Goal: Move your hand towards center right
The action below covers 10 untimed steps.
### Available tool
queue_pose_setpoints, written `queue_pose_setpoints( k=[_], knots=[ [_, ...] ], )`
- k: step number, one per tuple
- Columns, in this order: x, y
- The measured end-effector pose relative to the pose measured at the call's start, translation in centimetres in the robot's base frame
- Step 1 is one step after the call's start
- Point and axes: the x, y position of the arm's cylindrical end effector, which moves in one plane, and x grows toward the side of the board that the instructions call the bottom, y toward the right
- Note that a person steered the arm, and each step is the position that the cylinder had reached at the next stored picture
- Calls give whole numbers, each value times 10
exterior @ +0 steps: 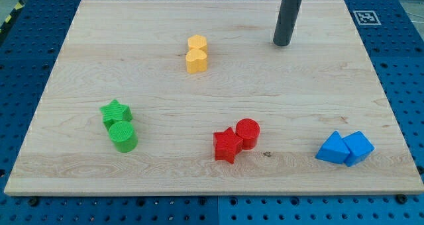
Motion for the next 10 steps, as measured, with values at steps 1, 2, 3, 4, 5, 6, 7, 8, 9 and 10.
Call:
queue_pose_setpoints(
  k=[1,2,3,4,5,6,7,8,9,10],
  knots=[
    [1,1],
    [10,8],
    [10,9],
    [11,18],
    [13,29],
    [13,40],
    [25,74],
    [64,87],
    [77,94],
    [80,94]
  ],
)
